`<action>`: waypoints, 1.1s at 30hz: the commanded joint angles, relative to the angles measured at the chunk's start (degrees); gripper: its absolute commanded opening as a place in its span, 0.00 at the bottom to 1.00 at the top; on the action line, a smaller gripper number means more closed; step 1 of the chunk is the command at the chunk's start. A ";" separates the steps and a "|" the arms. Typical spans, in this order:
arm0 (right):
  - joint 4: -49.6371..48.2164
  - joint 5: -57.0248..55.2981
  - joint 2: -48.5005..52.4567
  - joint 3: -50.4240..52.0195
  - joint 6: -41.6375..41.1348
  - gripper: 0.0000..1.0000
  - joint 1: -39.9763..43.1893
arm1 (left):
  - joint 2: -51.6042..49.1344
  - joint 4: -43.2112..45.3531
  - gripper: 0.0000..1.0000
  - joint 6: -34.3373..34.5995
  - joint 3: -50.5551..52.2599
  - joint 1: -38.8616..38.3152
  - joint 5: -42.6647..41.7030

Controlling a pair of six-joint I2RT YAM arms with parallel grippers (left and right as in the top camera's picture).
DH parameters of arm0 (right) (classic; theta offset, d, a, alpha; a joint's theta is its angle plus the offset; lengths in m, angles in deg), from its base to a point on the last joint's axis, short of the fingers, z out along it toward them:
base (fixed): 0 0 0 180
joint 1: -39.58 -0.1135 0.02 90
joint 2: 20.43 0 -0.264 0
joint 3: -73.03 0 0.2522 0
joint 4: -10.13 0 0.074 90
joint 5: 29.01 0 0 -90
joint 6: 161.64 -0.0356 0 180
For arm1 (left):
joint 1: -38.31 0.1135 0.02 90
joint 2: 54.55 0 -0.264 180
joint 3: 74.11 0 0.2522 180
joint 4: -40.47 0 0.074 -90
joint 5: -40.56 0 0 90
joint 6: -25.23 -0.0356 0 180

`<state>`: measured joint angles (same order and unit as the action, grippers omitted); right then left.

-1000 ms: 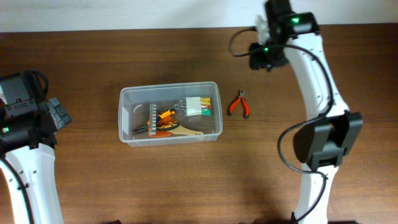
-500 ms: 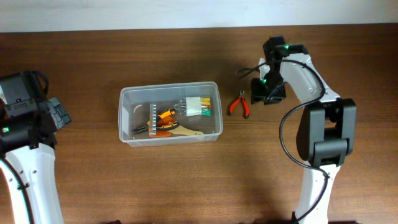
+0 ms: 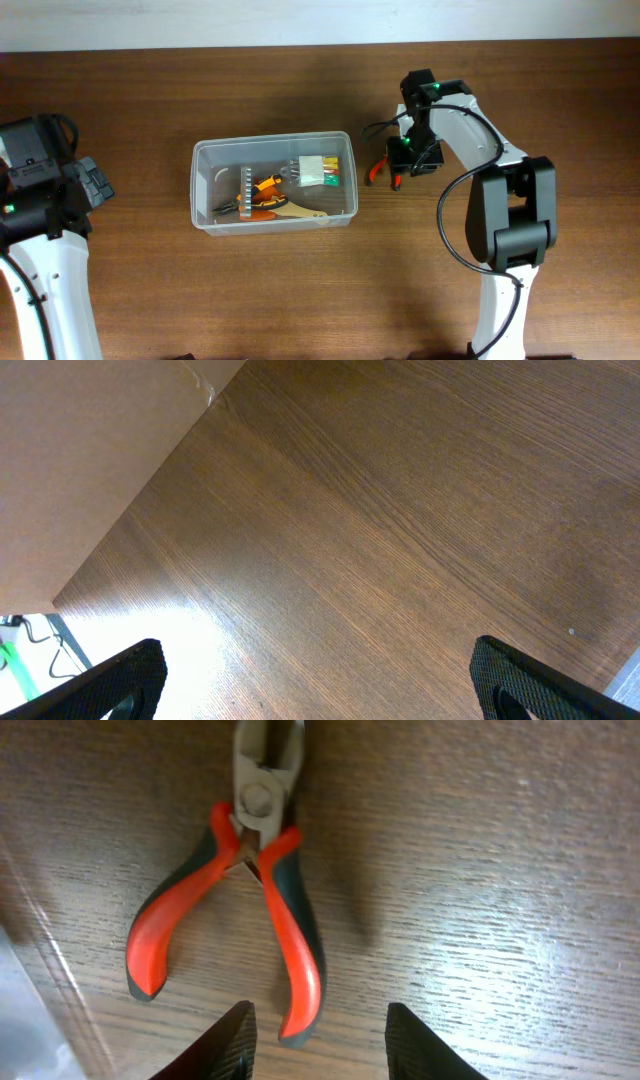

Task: Pack container
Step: 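Lower the right gripper onto the red-black pliers and grasp them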

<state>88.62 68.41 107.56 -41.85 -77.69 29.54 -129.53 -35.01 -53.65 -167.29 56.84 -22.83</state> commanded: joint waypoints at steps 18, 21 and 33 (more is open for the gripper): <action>-3.04 -3.39 3.67 0.85 -0.50 0.24 -4.20 | 0.63 -0.09 0.99 -0.70 -0.94 0.39 0.63; -2.91 -3.41 3.67 0.87 -0.48 0.24 -4.20 | 0.63 -0.09 0.99 -0.70 -0.94 0.39 0.63; -4.31 -3.63 3.65 4.68 -0.46 0.04 -4.13 | 0.63 -0.09 0.99 -0.70 -0.94 0.39 0.63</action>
<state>84.22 64.94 109.31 -39.84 -77.77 25.65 -129.53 -35.03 -53.65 -167.29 56.84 -22.83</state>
